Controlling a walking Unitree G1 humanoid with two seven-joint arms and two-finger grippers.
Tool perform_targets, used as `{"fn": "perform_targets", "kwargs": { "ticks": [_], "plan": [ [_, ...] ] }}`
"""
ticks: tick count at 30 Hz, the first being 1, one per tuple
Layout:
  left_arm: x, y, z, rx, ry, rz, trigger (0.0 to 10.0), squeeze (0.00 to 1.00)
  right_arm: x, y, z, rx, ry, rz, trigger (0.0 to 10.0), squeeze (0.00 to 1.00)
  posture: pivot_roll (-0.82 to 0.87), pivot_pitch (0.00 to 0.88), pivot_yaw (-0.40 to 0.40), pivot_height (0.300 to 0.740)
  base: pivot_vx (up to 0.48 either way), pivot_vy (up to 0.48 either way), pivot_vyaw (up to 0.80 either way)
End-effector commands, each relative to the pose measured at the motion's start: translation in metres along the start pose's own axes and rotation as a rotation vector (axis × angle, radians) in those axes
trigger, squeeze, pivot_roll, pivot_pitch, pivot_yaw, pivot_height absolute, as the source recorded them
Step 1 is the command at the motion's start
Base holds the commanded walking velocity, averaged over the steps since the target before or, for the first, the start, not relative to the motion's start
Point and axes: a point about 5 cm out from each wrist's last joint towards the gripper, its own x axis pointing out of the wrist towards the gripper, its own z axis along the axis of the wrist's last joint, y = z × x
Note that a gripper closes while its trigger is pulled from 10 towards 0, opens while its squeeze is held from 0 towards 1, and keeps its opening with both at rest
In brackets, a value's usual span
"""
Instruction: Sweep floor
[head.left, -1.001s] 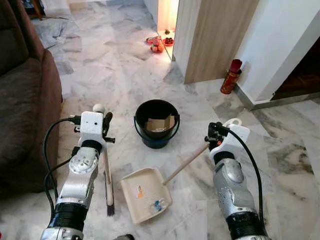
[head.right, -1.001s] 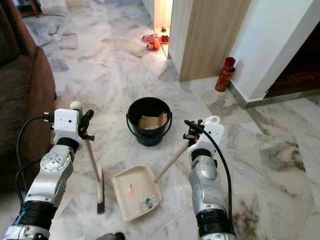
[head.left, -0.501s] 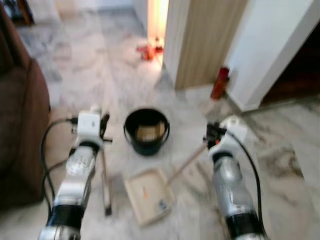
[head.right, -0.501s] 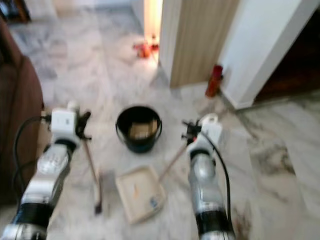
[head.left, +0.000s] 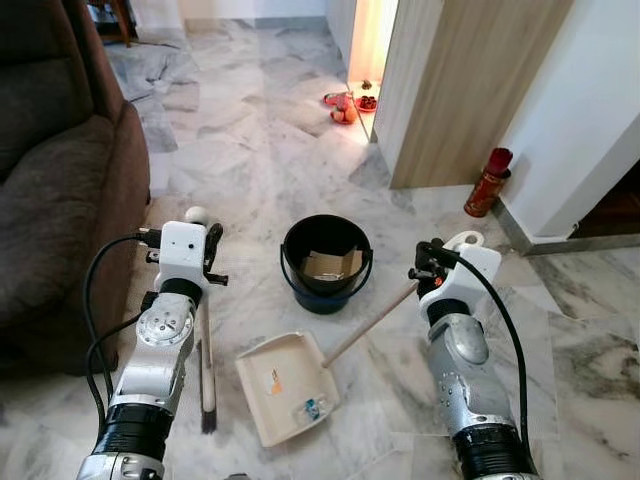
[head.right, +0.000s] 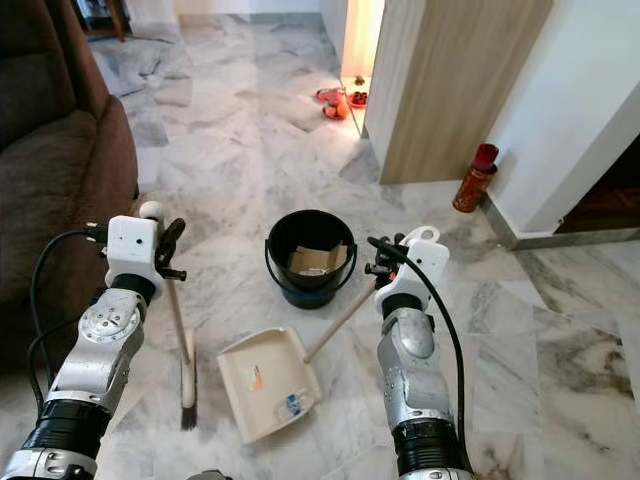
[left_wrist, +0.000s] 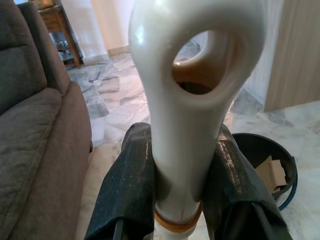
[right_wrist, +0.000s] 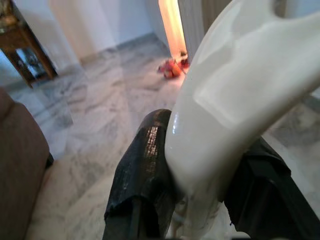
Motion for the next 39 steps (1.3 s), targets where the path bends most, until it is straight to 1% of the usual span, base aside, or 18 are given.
{"fn": "perform_targets", "kwargs": {
  "ticks": [1, 6, 11, 16, 21, 25, 26, 30, 33, 39],
  "plan": [
    [0.000, -0.002, 0.006, 0.030, -0.046, -0.020, 10.0, 0.00, 0.000, 0.000, 0.022, 0.024, -0.098, -0.004, 10.0, 0.00, -0.04, 0.095, -0.039, 0.740, 0.000, 0.000, 0.00],
    [-0.001, 0.001, 0.003, 0.032, -0.038, -0.016, 10.0, 0.00, -0.006, 0.002, 0.040, 0.038, -0.159, -0.016, 10.0, 0.00, -0.04, 0.104, -0.037, 0.740, 0.000, 0.000, 0.00],
    [-0.001, 0.000, 0.002, 0.035, -0.035, -0.019, 10.0, 0.00, -0.015, 0.006, 0.048, 0.040, -0.159, 0.013, 10.0, 0.00, -0.04, 0.109, -0.035, 0.740, 0.000, 0.000, 0.00],
    [-0.001, -0.001, 0.002, 0.037, -0.036, -0.022, 10.0, 0.00, -0.022, 0.003, 0.054, 0.032, -0.162, 0.010, 10.0, 0.00, -0.05, 0.118, -0.034, 0.740, 0.000, 0.000, 0.00],
    [-0.002, -0.002, 0.002, 0.035, -0.036, -0.024, 10.0, 0.00, -0.028, 0.002, 0.070, 0.079, -0.181, -0.011, 10.0, 0.00, -0.05, 0.121, -0.034, 0.740, 0.000, 0.000, 0.00],
    [-0.002, -0.002, 0.001, 0.033, -0.034, -0.025, 10.0, 0.00, -0.030, 0.006, 0.089, 0.088, -0.237, -0.010, 10.0, 0.00, -0.05, 0.121, -0.034, 0.740, 0.000, 0.000, 0.00],
    [-0.002, -0.003, 0.001, 0.030, -0.039, -0.030, 10.0, 0.00, -0.029, 0.008, 0.096, 0.100, -0.267, -0.016, 10.0, 0.00, -0.05, 0.120, -0.033, 0.740, 0.000, 0.000, 0.00],
    [-0.004, -0.003, 0.002, 0.021, -0.055, -0.040, 10.0, 0.00, -0.029, 0.009, 0.111, 0.124, -0.340, -0.048, 10.0, 0.00, -0.05, 0.118, -0.034, 0.740, 0.000, 0.000, 0.00],
    [-0.005, -0.002, 0.002, 0.023, -0.059, -0.041, 10.0, 0.00, -0.030, 0.010, 0.119, 0.124, -0.384, -0.062, 10.0, 0.00, -0.04, 0.115, -0.034, 0.740, 0.000, 0.000, 0.00],
    [-0.006, 0.000, 0.003, 0.022, -0.073, -0.037, 10.0, 0.00, -0.031, 0.013, 0.129, 0.140, -0.439, -0.087, 10.0, 0.00, -0.04, 0.106, -0.035, 0.740, 0.000, 0.000, 0.00]
  ]
}}
